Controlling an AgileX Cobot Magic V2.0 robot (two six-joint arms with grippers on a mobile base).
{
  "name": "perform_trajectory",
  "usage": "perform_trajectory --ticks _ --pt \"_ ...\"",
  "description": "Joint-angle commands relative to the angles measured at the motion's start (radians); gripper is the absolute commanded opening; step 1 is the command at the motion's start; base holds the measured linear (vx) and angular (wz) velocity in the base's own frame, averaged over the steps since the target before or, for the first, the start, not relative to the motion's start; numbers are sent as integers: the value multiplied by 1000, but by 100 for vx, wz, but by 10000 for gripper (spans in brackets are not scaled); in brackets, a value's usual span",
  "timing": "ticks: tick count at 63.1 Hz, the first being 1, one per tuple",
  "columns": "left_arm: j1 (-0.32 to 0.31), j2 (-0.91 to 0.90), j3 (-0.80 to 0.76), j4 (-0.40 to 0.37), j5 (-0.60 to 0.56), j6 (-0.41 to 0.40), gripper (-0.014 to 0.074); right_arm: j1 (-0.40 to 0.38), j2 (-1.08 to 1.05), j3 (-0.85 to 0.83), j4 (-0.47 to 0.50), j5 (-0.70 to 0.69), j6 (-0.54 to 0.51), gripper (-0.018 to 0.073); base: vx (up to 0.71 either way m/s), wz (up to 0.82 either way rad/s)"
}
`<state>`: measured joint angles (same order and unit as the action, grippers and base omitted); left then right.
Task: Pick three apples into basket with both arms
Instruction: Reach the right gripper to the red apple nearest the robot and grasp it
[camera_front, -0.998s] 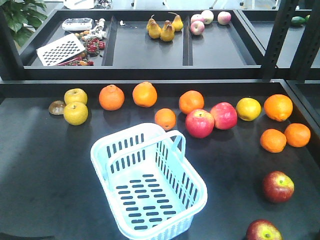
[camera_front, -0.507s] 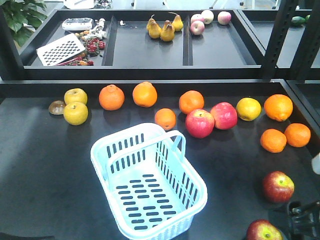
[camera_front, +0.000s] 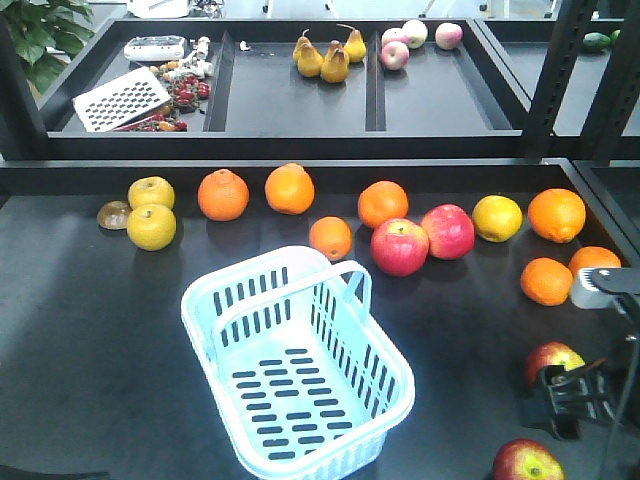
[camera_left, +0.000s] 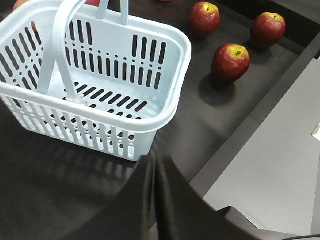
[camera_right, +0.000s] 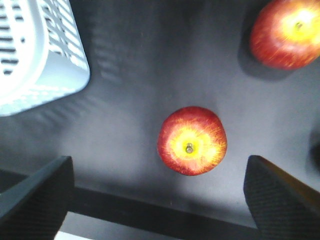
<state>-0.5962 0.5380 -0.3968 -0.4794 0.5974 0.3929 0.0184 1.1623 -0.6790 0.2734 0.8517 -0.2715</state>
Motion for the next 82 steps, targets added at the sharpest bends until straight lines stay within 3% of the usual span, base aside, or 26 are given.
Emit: perform_trajectory --ticks 1,24,82 --pt "1 3 -24 -26 -62 -6 -6 -6 60 -47 5 -5 -17 640 0 0" --pt "1 3 -24 -22 -64 -6 -6 -6 308 -54 -69 -45 -5 630 0 0" --pt "1 3 -24 -22 -64 -6 -6 -6 631 -54 -35 -216 -15 592 0 0"
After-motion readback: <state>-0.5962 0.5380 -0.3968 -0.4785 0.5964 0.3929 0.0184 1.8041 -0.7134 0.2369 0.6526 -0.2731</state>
